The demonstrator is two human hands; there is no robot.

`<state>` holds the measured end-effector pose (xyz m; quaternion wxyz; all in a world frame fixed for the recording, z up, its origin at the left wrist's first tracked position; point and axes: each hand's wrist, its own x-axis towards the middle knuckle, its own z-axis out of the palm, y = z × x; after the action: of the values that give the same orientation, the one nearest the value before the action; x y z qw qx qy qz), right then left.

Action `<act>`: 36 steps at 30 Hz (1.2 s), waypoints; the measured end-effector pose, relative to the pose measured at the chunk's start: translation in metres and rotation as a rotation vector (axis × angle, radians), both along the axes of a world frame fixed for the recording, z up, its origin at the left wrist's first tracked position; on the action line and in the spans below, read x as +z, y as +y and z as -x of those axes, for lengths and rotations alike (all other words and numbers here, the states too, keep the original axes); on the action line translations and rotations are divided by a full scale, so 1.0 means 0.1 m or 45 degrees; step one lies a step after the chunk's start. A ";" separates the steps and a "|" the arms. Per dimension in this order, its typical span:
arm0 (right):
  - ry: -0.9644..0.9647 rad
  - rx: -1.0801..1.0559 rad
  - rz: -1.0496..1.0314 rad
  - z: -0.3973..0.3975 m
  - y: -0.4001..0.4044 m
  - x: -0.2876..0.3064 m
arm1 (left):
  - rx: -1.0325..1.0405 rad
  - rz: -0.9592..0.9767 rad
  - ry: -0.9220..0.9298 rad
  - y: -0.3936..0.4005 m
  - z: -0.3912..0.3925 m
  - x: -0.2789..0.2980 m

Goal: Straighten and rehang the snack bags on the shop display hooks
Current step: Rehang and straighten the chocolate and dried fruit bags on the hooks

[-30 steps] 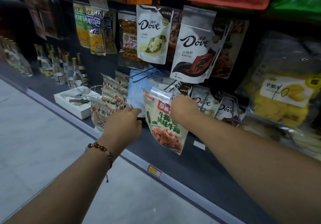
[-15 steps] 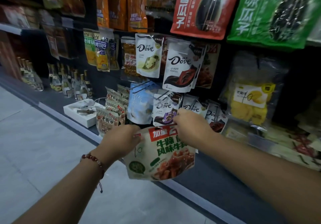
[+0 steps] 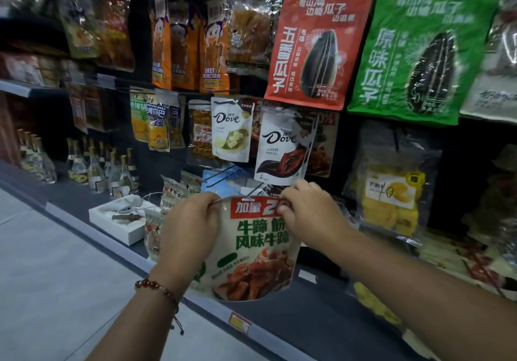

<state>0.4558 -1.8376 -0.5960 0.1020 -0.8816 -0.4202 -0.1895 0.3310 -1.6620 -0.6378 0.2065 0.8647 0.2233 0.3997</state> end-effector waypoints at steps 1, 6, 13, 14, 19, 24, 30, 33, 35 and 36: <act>0.075 -0.026 -0.042 -0.03 0.04 0.00 | 0.021 0.015 -0.024 0.04 -0.03 0.01; 0.286 -0.047 -0.161 -0.16 0.26 -0.02 | 0.058 0.061 0.001 0.18 -0.13 0.03; 0.220 -0.015 -0.099 -0.32 0.68 0.06 | 0.036 0.227 0.051 0.54 -0.20 0.06; 0.242 -0.013 -0.112 -0.34 0.73 0.04 | 0.040 0.235 0.065 0.57 -0.22 0.06; 0.379 0.032 -0.106 -0.41 0.85 0.00 | 0.057 0.371 0.150 0.72 -0.31 0.02; 0.430 0.068 -0.106 -0.47 0.95 0.06 | 0.113 0.400 0.133 0.75 -0.37 0.06; 0.634 -0.009 -0.279 -0.59 1.08 0.12 | 0.037 0.285 0.183 0.79 -0.39 0.21; 0.719 0.011 -0.289 -0.61 1.13 0.23 | 0.019 0.362 0.128 0.84 -0.41 0.25; 0.818 0.057 -0.305 -0.62 1.21 0.34 | 0.053 0.419 0.058 0.91 -0.43 0.26; 0.862 0.076 -0.326 -0.62 1.28 0.40 | 0.075 0.423 0.017 0.95 -0.44 0.25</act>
<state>0.5178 -1.7096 -0.5558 0.3503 -0.8618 -0.3609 0.0651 0.3747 -1.5669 -0.6126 0.3334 0.8143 0.3129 0.3575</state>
